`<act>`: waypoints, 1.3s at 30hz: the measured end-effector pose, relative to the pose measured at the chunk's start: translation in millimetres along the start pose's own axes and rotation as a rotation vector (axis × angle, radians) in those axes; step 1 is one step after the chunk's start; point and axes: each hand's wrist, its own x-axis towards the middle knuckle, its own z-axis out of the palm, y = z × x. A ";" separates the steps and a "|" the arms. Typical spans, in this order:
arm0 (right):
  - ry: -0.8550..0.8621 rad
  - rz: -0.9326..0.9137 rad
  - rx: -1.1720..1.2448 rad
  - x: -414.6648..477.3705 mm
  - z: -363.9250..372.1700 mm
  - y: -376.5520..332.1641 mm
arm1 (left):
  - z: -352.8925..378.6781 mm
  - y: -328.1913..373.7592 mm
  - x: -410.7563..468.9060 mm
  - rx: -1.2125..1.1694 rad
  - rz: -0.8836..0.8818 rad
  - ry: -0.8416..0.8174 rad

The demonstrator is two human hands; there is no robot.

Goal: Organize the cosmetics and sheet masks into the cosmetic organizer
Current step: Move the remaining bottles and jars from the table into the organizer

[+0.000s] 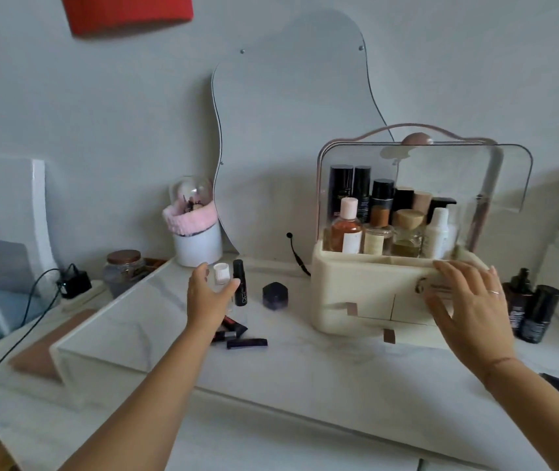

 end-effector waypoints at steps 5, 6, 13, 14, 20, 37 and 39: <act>-0.011 -0.001 0.000 1.3 -0.5 -0.1 | 5.5 -19.9 15.9 0.086 -0.009 -0.072; -0.024 0.000 -0.001 1.0 -0.8 -0.6 | 5.5 -19.4 15.3 0.087 0.000 -0.049; -0.004 0.024 0.056 -1.2 -15.4 -25.1 | 0.7 40.7 -31.1 -0.117 0.265 0.070; -0.001 -0.020 0.106 -2.1 -17.3 -37.6 | 4.4 55.9 -42.4 -0.157 0.311 -0.012; -0.267 -0.014 0.665 20.0 -23.9 -109.9 | 33.4 127.0 -89.0 -0.220 0.346 -0.449; -0.445 0.181 0.449 89.7 21.4 -106.0 | 20.4 6.6 22.8 -0.028 0.011 -0.136; -0.489 0.164 0.410 92.3 24.8 -105.4 | 21.8 -2.7 32.0 0.010 0.004 -0.202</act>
